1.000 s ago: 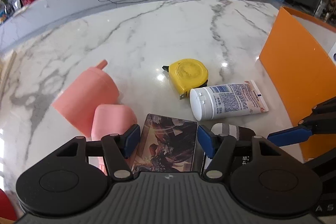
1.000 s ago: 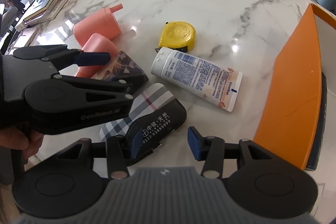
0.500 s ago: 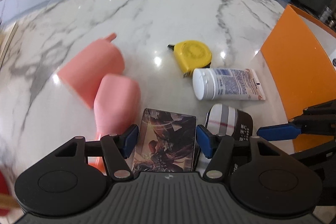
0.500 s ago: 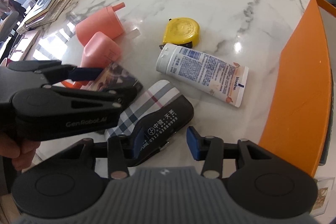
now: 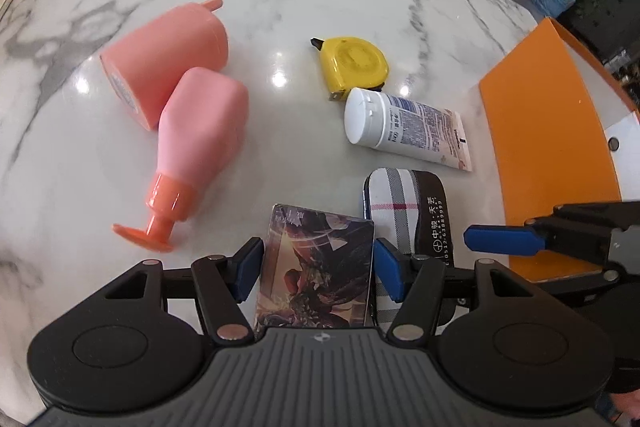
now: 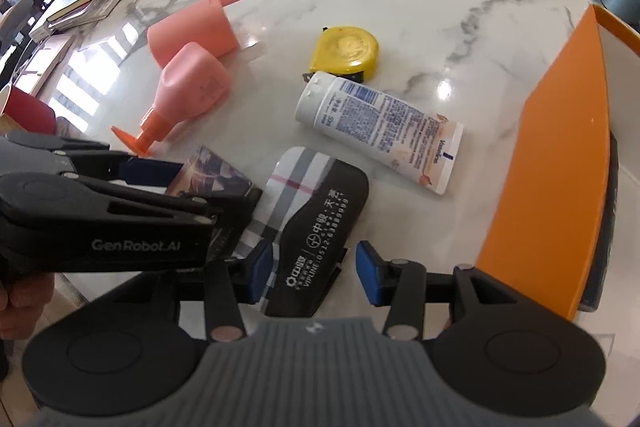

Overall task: Organize rigid objects
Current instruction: 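Grasp the anime card pack with the left gripper while the right gripper grasps the black plaid case, then lift and carry the card pack and plaid case over the shoebox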

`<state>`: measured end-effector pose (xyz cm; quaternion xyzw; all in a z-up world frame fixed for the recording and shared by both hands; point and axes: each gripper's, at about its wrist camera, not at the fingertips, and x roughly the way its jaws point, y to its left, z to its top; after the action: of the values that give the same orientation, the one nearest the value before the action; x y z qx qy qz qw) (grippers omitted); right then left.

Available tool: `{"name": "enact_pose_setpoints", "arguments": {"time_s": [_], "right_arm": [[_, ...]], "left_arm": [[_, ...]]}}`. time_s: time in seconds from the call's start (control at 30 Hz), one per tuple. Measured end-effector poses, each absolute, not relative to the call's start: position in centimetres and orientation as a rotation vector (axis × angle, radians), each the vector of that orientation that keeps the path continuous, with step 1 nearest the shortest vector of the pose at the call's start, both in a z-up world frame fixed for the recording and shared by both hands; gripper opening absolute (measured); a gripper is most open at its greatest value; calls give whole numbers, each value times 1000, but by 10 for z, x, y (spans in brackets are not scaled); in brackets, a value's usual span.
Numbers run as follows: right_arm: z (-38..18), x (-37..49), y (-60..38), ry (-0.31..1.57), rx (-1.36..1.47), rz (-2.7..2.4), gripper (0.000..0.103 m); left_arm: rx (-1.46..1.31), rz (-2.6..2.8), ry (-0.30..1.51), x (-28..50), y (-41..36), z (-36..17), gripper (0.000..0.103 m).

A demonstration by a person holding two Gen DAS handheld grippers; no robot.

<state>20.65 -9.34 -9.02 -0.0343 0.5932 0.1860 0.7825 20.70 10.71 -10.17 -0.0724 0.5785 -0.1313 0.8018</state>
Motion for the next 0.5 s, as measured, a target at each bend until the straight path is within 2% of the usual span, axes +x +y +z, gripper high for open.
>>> {"name": "enact_pose_setpoints", "arguments": {"time_s": [0.23,0.37,0.5], "right_arm": [[-99,207,-83,1300,-41,387,68],[-108,212,-78,1320,-29,383,74],[-109,214,-66,1287,-127,398,72]], "left_arm": [[-163,-133,1230,207,120,-102,69],[-162,-132,1230,207,120,-102,69],[-164,-133,1233,207,121,-104,69]]}}
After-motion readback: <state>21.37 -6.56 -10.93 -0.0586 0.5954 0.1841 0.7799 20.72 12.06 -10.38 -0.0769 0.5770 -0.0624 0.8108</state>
